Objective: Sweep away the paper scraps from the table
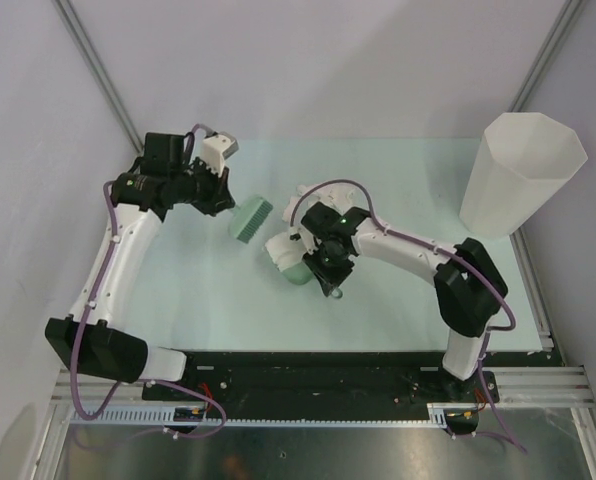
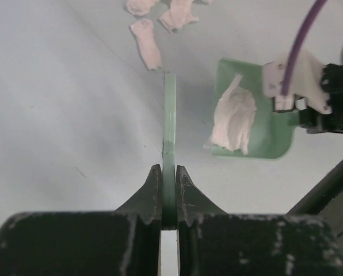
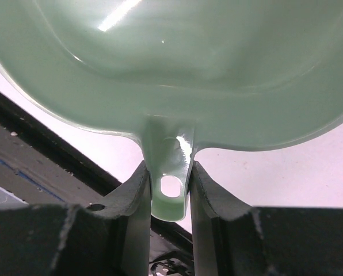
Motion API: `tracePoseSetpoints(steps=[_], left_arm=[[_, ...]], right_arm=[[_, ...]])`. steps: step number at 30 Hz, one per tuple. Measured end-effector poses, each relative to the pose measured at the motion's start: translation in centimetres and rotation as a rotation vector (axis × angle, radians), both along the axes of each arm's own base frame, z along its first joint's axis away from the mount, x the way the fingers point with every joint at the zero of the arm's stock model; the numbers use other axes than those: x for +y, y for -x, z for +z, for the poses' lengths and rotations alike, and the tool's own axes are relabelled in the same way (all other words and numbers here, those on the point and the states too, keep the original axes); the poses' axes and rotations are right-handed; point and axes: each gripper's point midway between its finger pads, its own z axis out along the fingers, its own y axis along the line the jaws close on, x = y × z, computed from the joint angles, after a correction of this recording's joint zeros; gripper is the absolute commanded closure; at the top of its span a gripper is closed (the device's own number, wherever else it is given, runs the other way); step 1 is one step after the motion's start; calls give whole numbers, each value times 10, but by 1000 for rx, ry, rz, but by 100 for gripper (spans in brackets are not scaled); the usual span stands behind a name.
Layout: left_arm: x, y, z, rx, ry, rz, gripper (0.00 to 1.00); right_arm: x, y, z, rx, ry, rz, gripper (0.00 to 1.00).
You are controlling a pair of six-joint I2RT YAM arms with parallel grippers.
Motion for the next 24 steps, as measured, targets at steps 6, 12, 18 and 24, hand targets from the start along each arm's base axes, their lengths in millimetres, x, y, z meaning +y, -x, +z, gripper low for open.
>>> tracePoseSetpoints(steps=[6,12,18,24], left_arm=[[19,-8,6,-45,-64,58,100],[31,-11,0,-48,-110,91,100],[32,-9,-10,-22,-117,91,100],[32,-9,-12,-17,-119,93,100]], right_arm=[[-17,-15,35,-39,-73,-69,100],[-113,-89,99,-144,-30,-392,100],[-237,-150,195,-401,14,-726,100],[-381,-154,263,-655,185,-1062,100]])
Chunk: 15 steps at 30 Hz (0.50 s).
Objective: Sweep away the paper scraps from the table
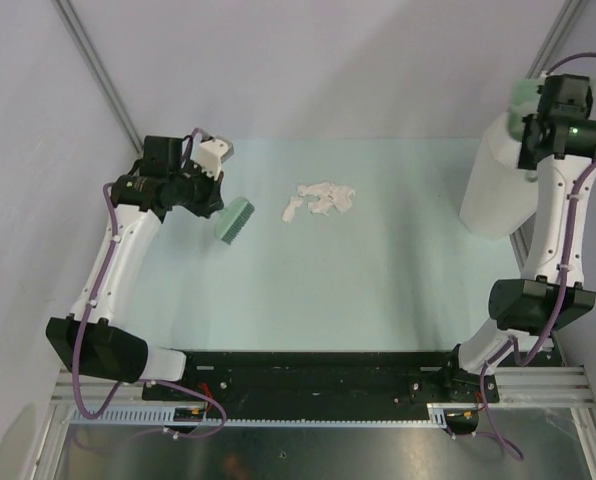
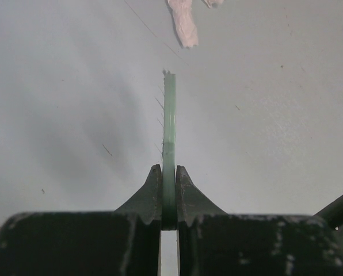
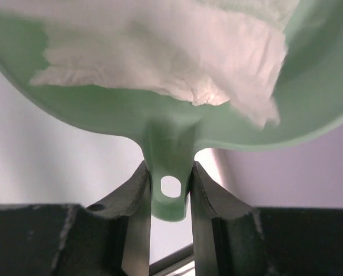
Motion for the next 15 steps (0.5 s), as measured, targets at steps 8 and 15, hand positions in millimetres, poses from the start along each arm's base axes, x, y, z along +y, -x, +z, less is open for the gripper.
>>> tracePoseSetpoints(steps=[8,15], left_arm=[[0,2,-7,19,-2,-1,100],[-1,2,-7,20,2,-5,100]], right_arm=[[-92,10,36,16,519,-111,100],[-132,14,35,167,993,-3,100]])
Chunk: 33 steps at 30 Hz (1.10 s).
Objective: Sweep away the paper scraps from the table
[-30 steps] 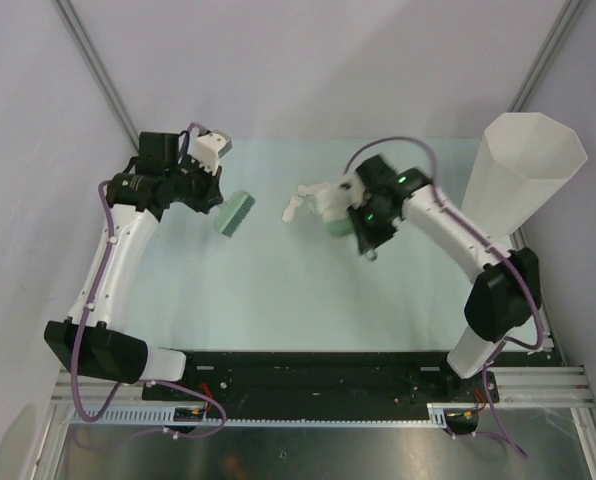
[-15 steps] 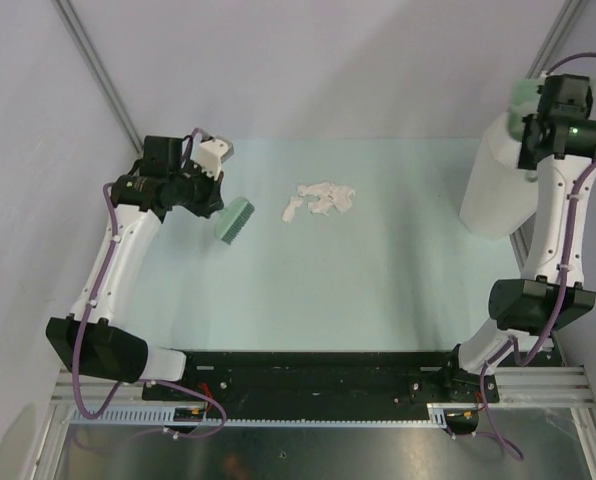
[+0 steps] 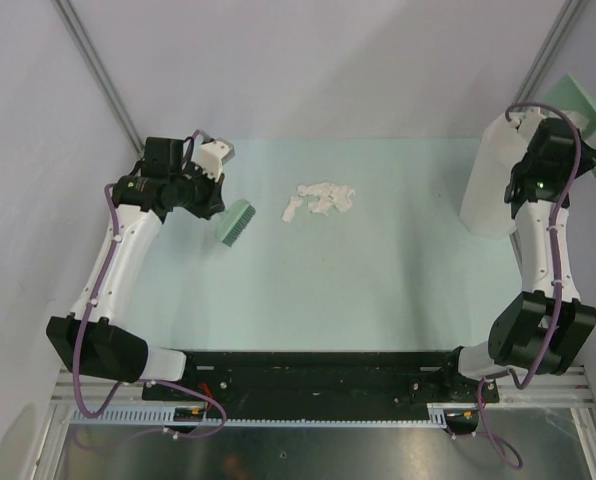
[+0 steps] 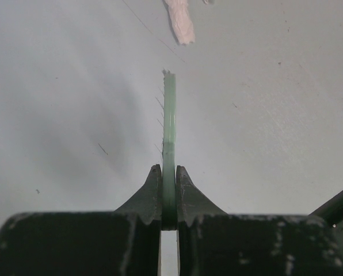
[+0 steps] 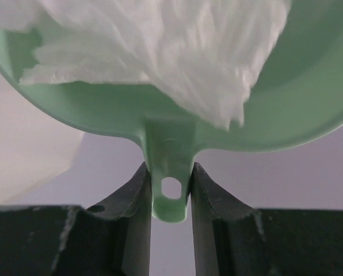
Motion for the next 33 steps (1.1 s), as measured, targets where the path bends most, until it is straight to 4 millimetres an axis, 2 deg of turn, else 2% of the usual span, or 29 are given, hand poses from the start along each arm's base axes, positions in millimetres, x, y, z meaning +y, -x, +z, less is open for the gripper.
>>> tracePoseSetpoints(steps=[4,10,13,17,22,25,28,31,33], left_arm=[[0,0,0,0,1,-2,100],[0,0,-1,2,1,-3,100],[0,0,-1,-1,-3,-8,100],[0,1,-5,10,-6,-8,100],[0,2,-8,14,-11,-13,100],[0,2,-8,15,-12,-14,100],[0,2,-9,18,-11,-15,100],[-1,3,-10,20,-5,-21,100],[-2,3,-9,22,1,-27,100]], right_arm=[[-19,3,9,73,192,30,100],[-15,-4,68,12,438,70,100],[-12,-3,86,-12,512,77,100],[-10,-9,81,29,547,109,100],[-3,-29,44,137,545,243,100],[-2,-35,28,191,525,312,100],[-4,-31,31,163,515,310,100],[-2,-24,43,45,457,293,100],[7,-22,60,-60,380,300,100]])
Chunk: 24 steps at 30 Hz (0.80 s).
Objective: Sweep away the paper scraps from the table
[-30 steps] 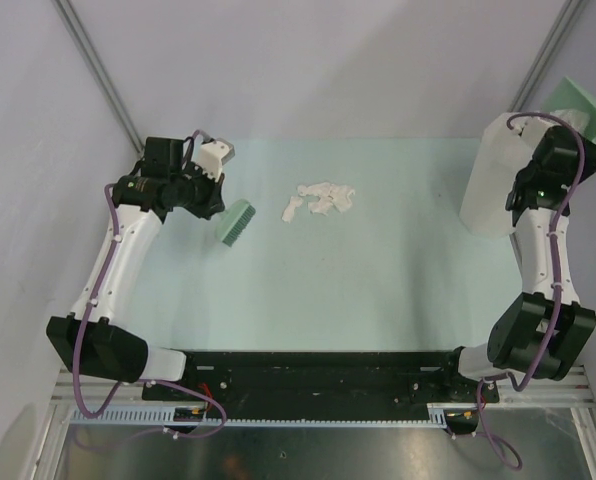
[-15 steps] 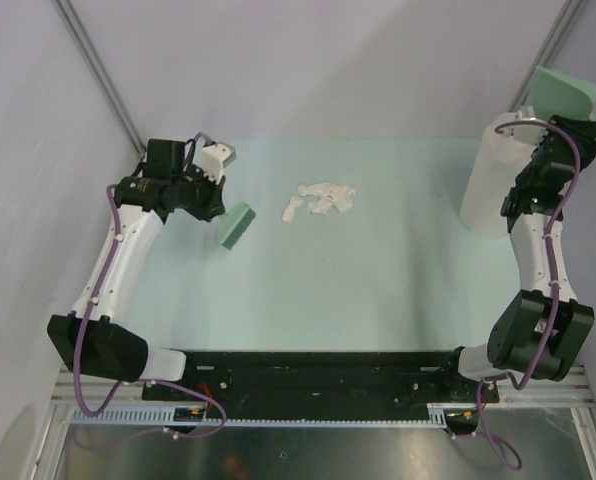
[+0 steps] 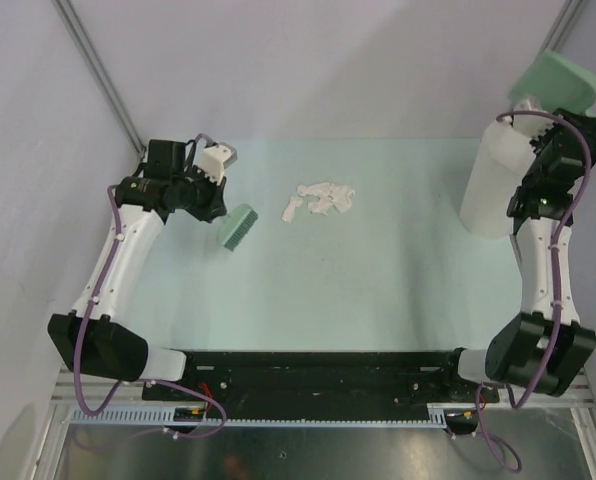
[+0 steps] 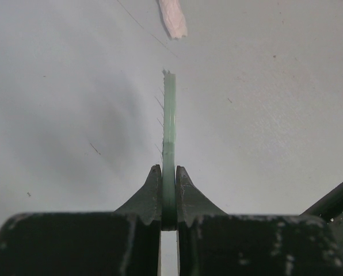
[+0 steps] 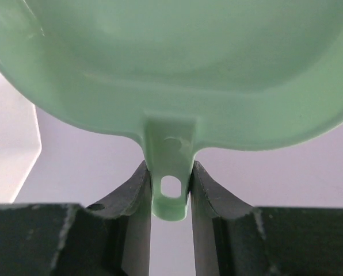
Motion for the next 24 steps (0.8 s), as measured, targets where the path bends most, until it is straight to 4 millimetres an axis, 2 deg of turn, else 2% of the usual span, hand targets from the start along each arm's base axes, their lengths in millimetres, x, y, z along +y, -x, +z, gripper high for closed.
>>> tracePoseSetpoints(steps=[2,3,5,7,9,10,12,14,15,16,17,19,20,22,23,24], left_arm=[[-1,0,-1,6,4,-3,100],[-2,-1,-2,10,6,-4,100],[-3,-2,-6,23,10,-8,100],[-5,-3,-10,42,17,-8,100],[-6,-5,-15,56,18,-8,100],[-6,-5,-16,61,19,-8,100],[-8,-7,-18,72,18,-8,100],[-10,-9,-17,70,16,-9,100],[-12,-12,-15,67,15,-10,100],[-13,-14,-13,64,16,-10,100],[-16,-18,-11,58,14,-10,100],[-24,-26,-4,41,11,-21,100],[-29,-30,0,32,8,-31,100],[-48,-43,9,2,-5,-66,100],[-60,-50,15,-15,-13,-87,100],[-70,-57,19,-31,-20,-103,100]], right_arm=[[22,6,27,-129,-101,69,100],[40,11,41,-195,-151,123,100],[80,23,63,-295,-262,244,100],[131,34,81,-379,-420,404,100],[179,42,82,-396,-600,560,100],[194,42,75,-380,-671,601,100],[225,46,50,-320,-866,655,100],[257,41,12,-209,-1037,659,100],[272,36,-18,-128,-1131,623,100],[286,35,-33,-75,-1169,621,100],[303,33,-58,4,-1227,599,100],[332,32,-119,186,-1320,508,100],[343,35,-149,276,-1355,454,100],[352,47,-198,408,-1402,337,100],[352,55,-221,463,-1426,262,100],[349,62,-235,493,-1439,209,100]])
